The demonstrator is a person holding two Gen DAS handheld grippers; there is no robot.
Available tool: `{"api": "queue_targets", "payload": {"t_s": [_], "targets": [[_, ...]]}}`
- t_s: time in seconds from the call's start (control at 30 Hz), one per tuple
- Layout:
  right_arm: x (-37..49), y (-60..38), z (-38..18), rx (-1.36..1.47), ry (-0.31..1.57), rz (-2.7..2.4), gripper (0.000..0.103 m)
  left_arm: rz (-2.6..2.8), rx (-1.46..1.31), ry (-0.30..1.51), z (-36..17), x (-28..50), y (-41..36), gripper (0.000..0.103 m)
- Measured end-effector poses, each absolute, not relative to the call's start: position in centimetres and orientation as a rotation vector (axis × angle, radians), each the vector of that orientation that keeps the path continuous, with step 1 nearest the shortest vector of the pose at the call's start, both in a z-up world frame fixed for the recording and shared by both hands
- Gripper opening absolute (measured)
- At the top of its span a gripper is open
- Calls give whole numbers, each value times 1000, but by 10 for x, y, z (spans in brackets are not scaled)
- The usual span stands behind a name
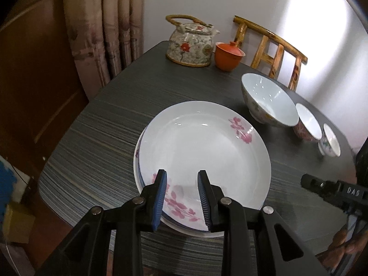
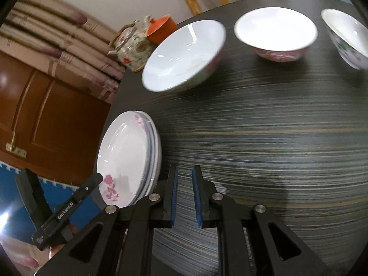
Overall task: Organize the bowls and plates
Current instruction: 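Withdraw both tools from the stack toward the large plain bowl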
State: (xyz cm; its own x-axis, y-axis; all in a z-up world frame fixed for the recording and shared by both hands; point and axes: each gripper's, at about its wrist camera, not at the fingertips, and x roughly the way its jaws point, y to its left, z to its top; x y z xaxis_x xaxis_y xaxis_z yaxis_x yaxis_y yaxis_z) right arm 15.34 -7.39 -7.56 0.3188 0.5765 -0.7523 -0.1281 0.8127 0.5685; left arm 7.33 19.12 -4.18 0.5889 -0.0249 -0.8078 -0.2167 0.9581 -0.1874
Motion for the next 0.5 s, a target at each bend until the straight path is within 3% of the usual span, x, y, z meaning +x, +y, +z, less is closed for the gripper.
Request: {"api": "queue_targets", "payload": {"t_s": [0.5], "targets": [[171,-116,-72,589,1132,468,21,77,-95,938,-26,104,143,31]]}}
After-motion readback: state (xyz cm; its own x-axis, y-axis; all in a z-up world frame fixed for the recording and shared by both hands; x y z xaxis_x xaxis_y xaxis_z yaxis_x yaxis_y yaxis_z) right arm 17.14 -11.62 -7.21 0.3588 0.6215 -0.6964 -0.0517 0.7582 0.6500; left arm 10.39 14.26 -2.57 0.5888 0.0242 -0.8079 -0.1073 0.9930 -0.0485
